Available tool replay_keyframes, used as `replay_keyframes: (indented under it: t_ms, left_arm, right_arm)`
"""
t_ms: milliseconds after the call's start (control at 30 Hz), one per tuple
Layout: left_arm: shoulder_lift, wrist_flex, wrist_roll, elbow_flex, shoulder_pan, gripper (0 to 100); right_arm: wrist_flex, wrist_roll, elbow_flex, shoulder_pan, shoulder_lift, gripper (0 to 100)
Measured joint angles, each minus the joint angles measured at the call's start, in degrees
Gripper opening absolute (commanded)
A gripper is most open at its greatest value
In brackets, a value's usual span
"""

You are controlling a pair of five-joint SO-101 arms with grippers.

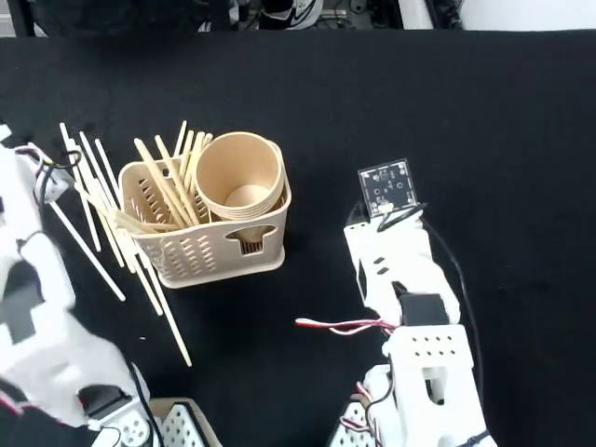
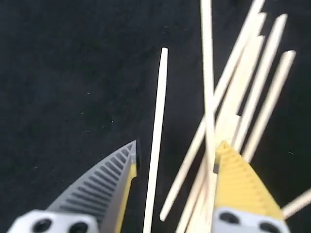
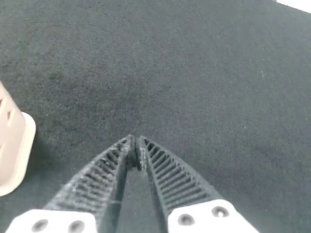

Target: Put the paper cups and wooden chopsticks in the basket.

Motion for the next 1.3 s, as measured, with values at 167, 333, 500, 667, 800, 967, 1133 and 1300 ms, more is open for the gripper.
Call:
replay_keyframes:
  t_ms: [167, 333, 500, 667, 800, 967, 1133, 1300]
  left_arm:
    - [15.56, 5.45, 0.0, -14.42, -0.18, 25]
    - [29.01, 10.46, 0.0, -29.36, -0.44, 25]
    - [38.24, 17.49, 0.0, -43.34, -0.44, 8]
    - [45.89, 22.95, 0.0, -57.85, 0.18, 3]
    - [49.32, 29.71, 0.0, -65.58, 0.09, 3]
    - [51.34, 39.12, -1.85, -76.66, -0.62, 3]
    - [51.43, 40.35, -2.2, -86.59, -1.49, 3]
    - [51.52, 38.51, -0.7, -91.08, -1.58, 3]
  right_arm:
    - [0.0, 0.0, 0.0, 0.0, 0.0, 1.4]
    - [0.0, 0.0, 0.0, 0.0, 0.0, 1.4]
    - [-0.09, 0.0, 0.0, 0.0, 0.0, 1.4]
    - [-0.18, 0.0, 0.0, 0.0, 0.0, 1.4]
    - [-0.26, 0.0, 0.0, 0.0, 0.0, 1.4]
    - [-0.26, 0.0, 0.0, 0.0, 0.0, 1.4]
    - [-0.26, 0.0, 0.0, 0.0, 0.0, 1.4]
    - [-0.26, 0.0, 0.0, 0.0, 0.0, 1.4]
